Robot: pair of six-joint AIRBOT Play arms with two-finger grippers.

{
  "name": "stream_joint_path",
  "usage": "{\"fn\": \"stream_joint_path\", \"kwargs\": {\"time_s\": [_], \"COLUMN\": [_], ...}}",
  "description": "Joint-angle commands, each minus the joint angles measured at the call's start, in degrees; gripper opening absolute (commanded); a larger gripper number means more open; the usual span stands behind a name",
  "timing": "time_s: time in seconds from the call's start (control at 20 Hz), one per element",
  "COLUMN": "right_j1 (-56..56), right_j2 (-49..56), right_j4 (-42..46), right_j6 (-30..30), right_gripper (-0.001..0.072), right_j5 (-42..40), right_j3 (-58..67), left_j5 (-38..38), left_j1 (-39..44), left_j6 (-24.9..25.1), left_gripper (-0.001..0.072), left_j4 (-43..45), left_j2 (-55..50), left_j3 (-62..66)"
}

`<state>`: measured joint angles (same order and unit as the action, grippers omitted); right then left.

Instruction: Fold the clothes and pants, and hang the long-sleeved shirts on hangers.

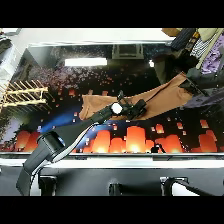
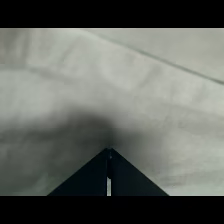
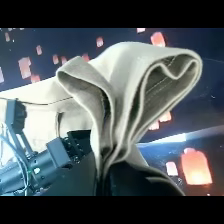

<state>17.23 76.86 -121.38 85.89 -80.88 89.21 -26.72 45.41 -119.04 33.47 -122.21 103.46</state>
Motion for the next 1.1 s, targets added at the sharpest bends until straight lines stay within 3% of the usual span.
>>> {"fn": "stream_joint_path", "kwargs": {"time_s": [0.0,0.1,0.25,0.5,0.8,1.05], "right_j1": [-0.1,-1.4,-7.8,-26.8,-43.5,-47.2], "right_j2": [-0.5,-0.5,-0.5,2.6,14.6,23.1], "right_j4": [-2.5,-5.5,-7.1,-6.9,-7.0,-8.1], "right_j6": [0.3,1.5,0.1,-5.3,-9.5,-10.7], "right_gripper": [0.0029,0.0029,0.0029,0.0029,0.0029,0.0029], "right_j5": [0.1,1.1,5.6,16.5,32.8,41.2], "right_j3": [0.1,0.1,0.1,0.1,0.1,0.1], "left_j5": [-10.1,-19.0,-29.8,-47.2,-55.6,-58.4], "left_j1": [-2.7,-7.7,-17.4,-37.8,-56.8,-63.0], "left_j6": [3.9,7.8,8.1,12.5,15.5,16.2], "left_gripper": [0.0017,0.0016,0.0017,0.0019,0.0019,0.002], "left_j4": [-0.5,5.7,18.9,24.2,24.2,24.2], "left_j2": [1.1,5.6,15.8,33.3,45.8,47.3], "left_j3": [0.9,0.8,0.8,0.8,0.8,0.7]}}
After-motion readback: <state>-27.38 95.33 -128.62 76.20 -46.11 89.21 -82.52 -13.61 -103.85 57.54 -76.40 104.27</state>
